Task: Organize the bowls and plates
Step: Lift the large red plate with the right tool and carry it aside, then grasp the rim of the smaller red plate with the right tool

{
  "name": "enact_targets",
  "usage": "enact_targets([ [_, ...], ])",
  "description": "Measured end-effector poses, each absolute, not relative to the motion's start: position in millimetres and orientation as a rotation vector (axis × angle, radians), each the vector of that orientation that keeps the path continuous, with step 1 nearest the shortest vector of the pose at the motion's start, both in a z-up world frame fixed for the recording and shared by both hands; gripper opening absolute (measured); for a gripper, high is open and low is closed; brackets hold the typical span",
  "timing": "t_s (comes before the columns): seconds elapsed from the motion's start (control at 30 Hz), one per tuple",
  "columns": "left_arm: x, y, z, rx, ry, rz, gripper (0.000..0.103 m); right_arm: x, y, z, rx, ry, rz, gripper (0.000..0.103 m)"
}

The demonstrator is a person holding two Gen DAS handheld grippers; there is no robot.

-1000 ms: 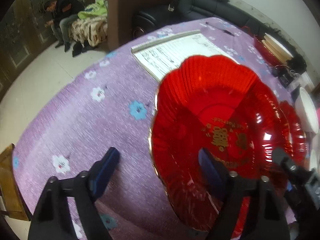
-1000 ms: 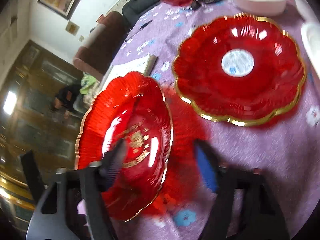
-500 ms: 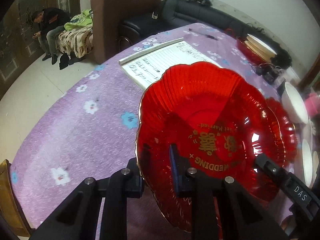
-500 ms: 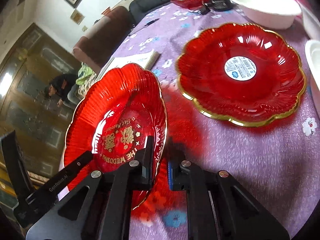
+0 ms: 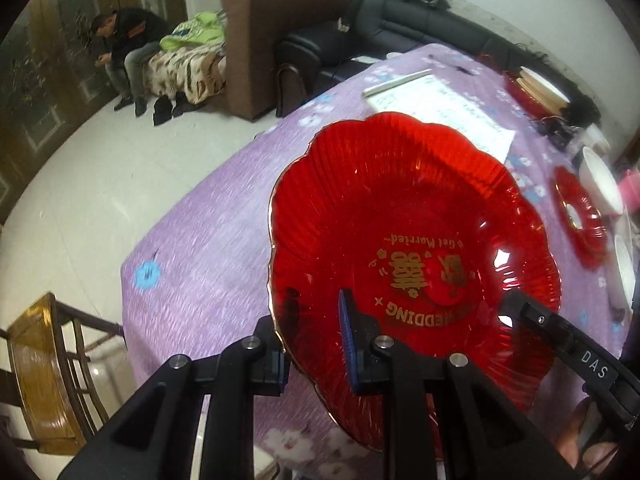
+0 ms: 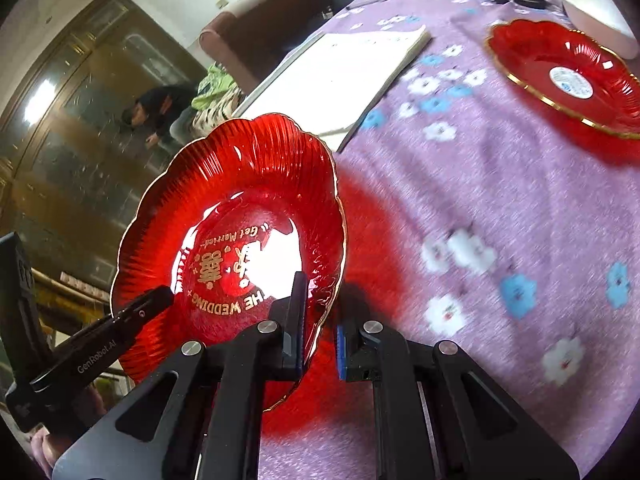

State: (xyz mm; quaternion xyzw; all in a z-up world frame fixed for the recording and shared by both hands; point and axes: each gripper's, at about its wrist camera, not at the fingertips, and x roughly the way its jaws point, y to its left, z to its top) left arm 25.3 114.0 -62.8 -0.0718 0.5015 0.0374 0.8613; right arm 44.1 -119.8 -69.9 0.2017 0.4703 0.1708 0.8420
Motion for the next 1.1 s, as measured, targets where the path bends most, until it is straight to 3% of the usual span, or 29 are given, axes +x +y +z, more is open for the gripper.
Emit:
enact_targets([
  [0.27, 19.3, 110.9, -68.2, -0.149, 1.054, 0.062, 0.027, 46.4, -118.6, -69.3, 0.440, 1.010, 0.386, 0.018],
  [0.33, 9.2, 117.4, -65.2, -0.147, 1.062, 0.059, 0.046, 39.2, -121.2, -66.8, 0.413, 1.007, 0.388, 0.024],
  [0.37, 4.6, 119.3, -63.2, -0.136, 1.068, 0.068, 0.065, 36.8, -124.3, -64.7, 0.410, 0.992, 0.391, 0.026],
  [0.4, -0.6, 119.8, -60.3, -0.119, 1.055, 0.074, 0.075, 33.4, -130.4, -63.0, 0.412, 0.974, 0.388, 0.032],
  [0.47, -11.7, 122.2, -55.4, -0.086, 1.022, 0.084, 0.075, 26.8, -144.1, -57.1, 0.418, 0.931, 0.366, 0.040],
  [0.57, -29.9, 128.3, -45.5, -0.070, 1.012, 0.052, 0.075, 17.0, -170.5, -49.3, 0.440, 0.871, 0.353, 0.044],
  [0.8, -34.5, 129.7, 13.0, -0.089, 0.855, -0.001, 0.077, 15.6, -258.2, -41.8, 0.614, 0.790, 0.157, 0.044],
  [0.93, 1.6, 88.2, 47.4, -0.101, 0.831, -0.156, 0.080, 23.4, -296.6, -41.2, 0.783, 0.771, 0.078, 0.044],
  [1.03, 53.7, 41.4, 55.7, -0.138, 0.925, -0.287, 0.080, 32.2, -311.7, -46.5, 0.907, 0.763, 0.057, 0.045],
  [1.1, 87.6, 8.9, 53.3, -0.154, 0.993, -0.357, 0.080, 39.9, -318.6, -54.9, 1.008, 0.779, 0.050, 0.053],
])
